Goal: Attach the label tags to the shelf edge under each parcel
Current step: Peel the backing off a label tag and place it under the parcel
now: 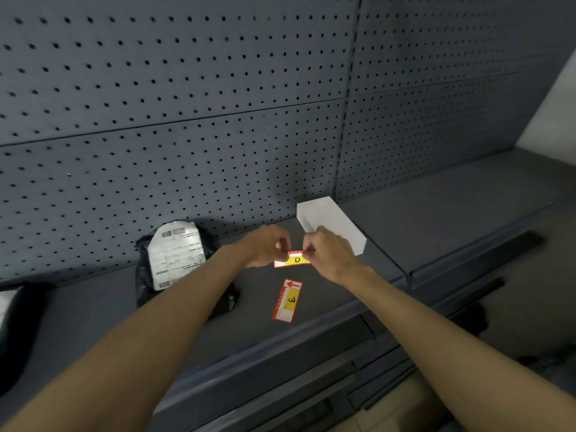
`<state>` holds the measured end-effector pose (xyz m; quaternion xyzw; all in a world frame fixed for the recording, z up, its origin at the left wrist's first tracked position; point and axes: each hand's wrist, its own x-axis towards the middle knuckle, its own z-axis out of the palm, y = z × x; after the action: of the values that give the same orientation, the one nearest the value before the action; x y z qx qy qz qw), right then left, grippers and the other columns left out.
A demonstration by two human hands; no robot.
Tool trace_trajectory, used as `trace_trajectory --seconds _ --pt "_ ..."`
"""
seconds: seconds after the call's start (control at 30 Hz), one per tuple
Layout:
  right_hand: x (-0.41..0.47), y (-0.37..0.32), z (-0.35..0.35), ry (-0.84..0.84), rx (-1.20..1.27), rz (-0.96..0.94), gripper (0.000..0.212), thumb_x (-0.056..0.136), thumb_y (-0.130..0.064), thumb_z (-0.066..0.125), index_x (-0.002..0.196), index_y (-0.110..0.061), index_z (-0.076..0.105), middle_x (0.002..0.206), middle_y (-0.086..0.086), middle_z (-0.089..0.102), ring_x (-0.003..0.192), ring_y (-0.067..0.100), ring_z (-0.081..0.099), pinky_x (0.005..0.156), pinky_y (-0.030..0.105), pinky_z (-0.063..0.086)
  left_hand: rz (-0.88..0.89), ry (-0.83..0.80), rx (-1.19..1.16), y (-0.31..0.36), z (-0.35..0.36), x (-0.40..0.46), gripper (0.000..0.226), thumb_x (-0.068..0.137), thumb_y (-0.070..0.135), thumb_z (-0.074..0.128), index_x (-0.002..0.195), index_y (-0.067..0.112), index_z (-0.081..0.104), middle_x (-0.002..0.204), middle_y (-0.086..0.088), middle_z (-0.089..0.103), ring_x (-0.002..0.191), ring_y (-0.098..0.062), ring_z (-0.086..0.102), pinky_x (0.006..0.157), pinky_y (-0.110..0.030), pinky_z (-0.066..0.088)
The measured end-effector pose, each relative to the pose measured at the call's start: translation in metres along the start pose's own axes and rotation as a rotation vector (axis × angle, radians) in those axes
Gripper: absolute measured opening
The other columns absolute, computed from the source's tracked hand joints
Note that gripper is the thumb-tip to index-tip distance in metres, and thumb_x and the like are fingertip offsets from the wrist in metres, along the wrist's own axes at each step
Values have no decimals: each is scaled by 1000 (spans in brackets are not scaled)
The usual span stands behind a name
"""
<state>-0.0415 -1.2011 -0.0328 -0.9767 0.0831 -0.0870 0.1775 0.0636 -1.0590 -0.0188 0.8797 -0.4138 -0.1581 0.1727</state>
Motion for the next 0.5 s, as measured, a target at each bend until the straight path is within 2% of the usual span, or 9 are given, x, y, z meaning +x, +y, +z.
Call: trace_trajectory --seconds 0.07,0.17,0.27,0.37,0.43,0.5 --pt "3 -14 -5 0 42 -75 6 89 -19 66 88 -14 68 95 1 48 73 24 59 66 34 43 -46 56 -17 -8 -11 -20 16 81 18 73 73 27 62 83 7 61 86 -17 63 78 -35 53" --pt "2 -41 -5 -2 140 -149 5 87 -20 66 83 -18 67 89 -5 56 78 17 58 67 31 40 -115 139 -19 -17 -26 -60 24 80 20 75 66 32 59 76 11 61 84 -16 63 78 -34 52" --pt "-6 -72 -2 -5 263 -236 7 87 -14 65 83 -13 70 82 -2 69 74 16 62 66 33 47 -176 226 -43 -23 -32 -106 15 81 20 74 72 26 63 80 4 65 83 -19 64 79 -36 55" --pt "-25 -102 3 -30 342 -313 9 89 -8 62 86 -9 70 83 2 70 67 13 61 64 33 49 -256 340 -75 -25 -27 -158 5 82 18 72 81 17 68 87 -4 69 86 -24 65 80 -39 56" --pt "-41 -120 8 -47 370 -367 10 91 -7 59 89 -8 69 84 0 68 64 6 57 62 30 48 -324 408 -70 -22 -20 -191 9 84 20 72 91 14 70 96 -6 71 91 -25 65 82 -39 55" --pt "-57 -135 12 -51 396 -427 11 93 -8 57 91 -7 68 87 3 67 69 10 59 65 30 51 -378 464 -46 -18 -10 -219 14 86 22 70 97 14 69 101 -6 70 92 -24 64 83 -39 54"
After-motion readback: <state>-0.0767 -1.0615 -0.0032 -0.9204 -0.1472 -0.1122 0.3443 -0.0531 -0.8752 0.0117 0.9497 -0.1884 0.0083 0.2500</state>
